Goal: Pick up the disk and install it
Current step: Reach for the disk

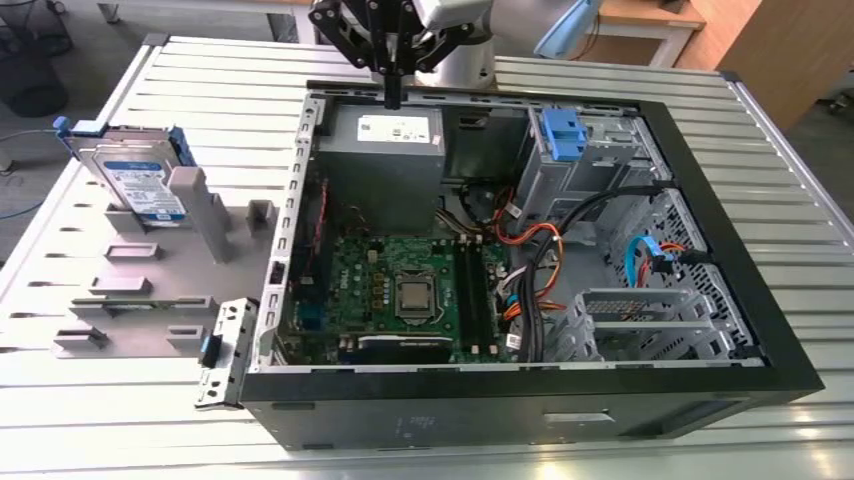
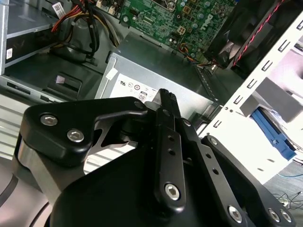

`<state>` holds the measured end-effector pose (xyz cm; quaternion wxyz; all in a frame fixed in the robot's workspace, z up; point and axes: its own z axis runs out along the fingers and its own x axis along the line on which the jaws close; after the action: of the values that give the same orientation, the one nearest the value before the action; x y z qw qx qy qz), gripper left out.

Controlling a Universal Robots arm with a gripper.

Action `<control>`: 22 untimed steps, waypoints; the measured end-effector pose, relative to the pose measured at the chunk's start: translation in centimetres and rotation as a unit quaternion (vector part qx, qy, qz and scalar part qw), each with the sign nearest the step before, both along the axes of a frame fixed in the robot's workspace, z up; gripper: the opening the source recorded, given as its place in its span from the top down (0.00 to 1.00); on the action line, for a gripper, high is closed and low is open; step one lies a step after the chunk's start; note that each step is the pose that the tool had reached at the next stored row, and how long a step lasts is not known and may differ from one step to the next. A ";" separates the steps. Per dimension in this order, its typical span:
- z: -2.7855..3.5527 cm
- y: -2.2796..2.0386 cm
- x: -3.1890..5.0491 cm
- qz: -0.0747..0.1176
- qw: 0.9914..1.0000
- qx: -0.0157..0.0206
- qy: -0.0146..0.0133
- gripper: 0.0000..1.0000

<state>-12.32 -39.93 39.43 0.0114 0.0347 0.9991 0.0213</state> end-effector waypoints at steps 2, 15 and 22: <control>0.00 0.00 -0.23 0.000 1.000 0.000 0.000 0.89; -0.17 0.22 -2.76 0.000 1.000 0.000 0.000 0.89; -0.28 0.58 -4.14 0.000 1.000 0.000 0.000 0.89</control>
<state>-16.45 -39.35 39.15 0.0114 0.0347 0.9991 0.0212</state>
